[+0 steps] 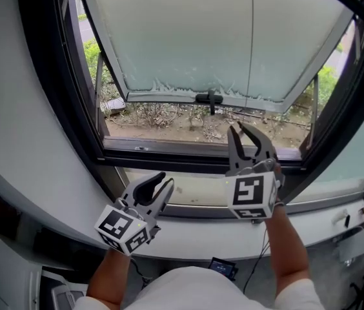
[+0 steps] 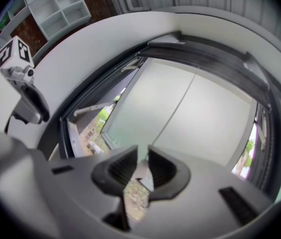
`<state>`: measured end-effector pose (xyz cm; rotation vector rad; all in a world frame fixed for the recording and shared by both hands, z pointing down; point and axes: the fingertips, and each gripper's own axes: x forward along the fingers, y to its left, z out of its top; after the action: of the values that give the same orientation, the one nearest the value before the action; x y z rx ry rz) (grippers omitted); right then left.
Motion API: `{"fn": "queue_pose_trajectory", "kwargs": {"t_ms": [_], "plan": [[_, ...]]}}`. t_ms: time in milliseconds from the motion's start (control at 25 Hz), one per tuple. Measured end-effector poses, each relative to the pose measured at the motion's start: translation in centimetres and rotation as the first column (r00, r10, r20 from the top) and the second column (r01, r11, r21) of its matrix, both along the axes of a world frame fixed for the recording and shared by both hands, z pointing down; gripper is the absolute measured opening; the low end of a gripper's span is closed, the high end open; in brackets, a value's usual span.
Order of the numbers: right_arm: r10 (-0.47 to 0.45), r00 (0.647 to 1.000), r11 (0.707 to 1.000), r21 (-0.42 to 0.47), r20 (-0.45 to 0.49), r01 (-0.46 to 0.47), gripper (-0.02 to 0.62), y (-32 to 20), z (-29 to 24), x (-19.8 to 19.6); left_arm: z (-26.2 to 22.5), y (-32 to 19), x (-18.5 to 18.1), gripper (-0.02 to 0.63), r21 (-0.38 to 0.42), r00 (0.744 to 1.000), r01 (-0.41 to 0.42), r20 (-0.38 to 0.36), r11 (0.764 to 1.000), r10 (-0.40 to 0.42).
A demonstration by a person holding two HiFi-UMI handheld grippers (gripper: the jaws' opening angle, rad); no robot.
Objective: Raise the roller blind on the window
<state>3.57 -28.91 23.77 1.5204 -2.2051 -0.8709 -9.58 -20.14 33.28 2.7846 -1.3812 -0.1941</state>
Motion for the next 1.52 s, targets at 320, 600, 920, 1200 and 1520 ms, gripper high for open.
{"fn": "queue_pose_trajectory", "kwargs": {"t_ms": [320,600,920,1200,1520], "plan": [[-0.001,1.0,1.0,0.015,0.004,0.001,0.074,0.1,-0.7,0.0,0.1,0.0,0.1,0.109,-0.003,1.0,-0.006,0.006,1.0,0.006],[-0.001,1.0,0.999,0.039,0.011,0.001,0.074,0.1,-1.6,0.1,0.1,0.2,0.3,0.109,-0.006,1.0,-0.012,0.002,1.0,0.012],[0.001,1.0,0.998,0.061,0.015,-0.002,0.074,0.1,-2.8,0.2,0.4,0.2,0.2,0.109,-0.019,1.0,-0.015,-0.021,1.0,0.015],[0.001,1.0,0.996,0.089,0.025,-0.004,0.074,0.1,-4.1,0.2,0.5,0.2,0.2,0.109,-0.026,0.999,-0.015,-0.029,1.0,0.014],[0.005,0.999,0.994,0.107,0.032,-0.008,0.074,0.0,-5.2,0.1,0.8,0.2,-0.1,0.109,-0.032,0.999,-0.02,-0.037,0.999,0.019]]}}
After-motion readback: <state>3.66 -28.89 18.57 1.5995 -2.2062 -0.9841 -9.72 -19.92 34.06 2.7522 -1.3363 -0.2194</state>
